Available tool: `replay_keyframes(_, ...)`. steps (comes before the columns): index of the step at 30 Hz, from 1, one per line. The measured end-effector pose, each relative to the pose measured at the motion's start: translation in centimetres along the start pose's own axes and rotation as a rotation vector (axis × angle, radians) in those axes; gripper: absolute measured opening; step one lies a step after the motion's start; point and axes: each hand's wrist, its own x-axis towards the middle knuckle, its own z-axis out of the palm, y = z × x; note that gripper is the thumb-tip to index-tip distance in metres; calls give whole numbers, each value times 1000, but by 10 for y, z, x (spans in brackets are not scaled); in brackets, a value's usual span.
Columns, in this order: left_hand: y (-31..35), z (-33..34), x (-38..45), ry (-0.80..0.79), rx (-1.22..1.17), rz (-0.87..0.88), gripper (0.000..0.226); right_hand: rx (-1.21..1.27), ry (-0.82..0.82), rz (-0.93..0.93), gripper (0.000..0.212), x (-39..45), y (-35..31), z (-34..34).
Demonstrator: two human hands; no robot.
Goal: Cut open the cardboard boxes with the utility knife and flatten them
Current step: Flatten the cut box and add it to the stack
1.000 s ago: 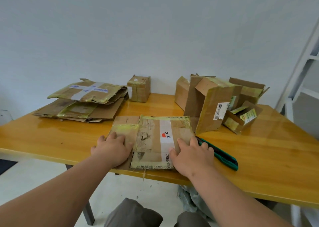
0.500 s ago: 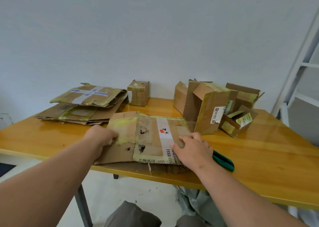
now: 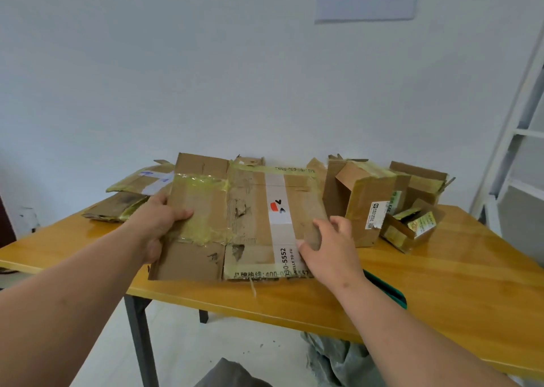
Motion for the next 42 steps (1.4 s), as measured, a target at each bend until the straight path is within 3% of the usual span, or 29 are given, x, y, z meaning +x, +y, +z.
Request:
replay_keyframes(3,2,-14,6,24,-141,43,39,270,76,89,80,12,-14,7)
replay_keyframes(6,0,-23,16,85,-268,69,42,668,127,390,97,26,-33,19)
replay_keyframes(8,-3,-25,25,122,-333,82,42,938,60,562,98,32,-48,31)
replay_keyframes(11,-9,-25,45,195,-401,84,43,1126,-183,593,82,35,-76,55)
replay_keyframes(15,-13,-21,74,309,-461,64,38,1059,-325,499,91,49,-119,93)
replay_keyframes(18,-9,-22,95,365,-451,96,28,1080,-265,504,92,76,-148,112)
replay_keyframes(21,0,-27,117,361,-380,163,25,1096,-162,497,77,112,-169,129)
replay_keyframes(28,3,-61,171,367,39,378,91,891,-46,309,51,190,-205,172)
replay_keyframes(32,-3,-75,200,438,478,381,83,720,-45,192,46,234,-215,197)
replay_keyframes(35,-6,-83,218,452,844,314,62,559,-54,123,47,259,-212,209)
replay_keyframes(38,-14,-87,231,431,1172,293,44,245,-127,-11,34,268,-205,218)
replay_keyframes(42,-21,-82,247,328,1293,409,59,7,-66,-200,39,264,-199,231)
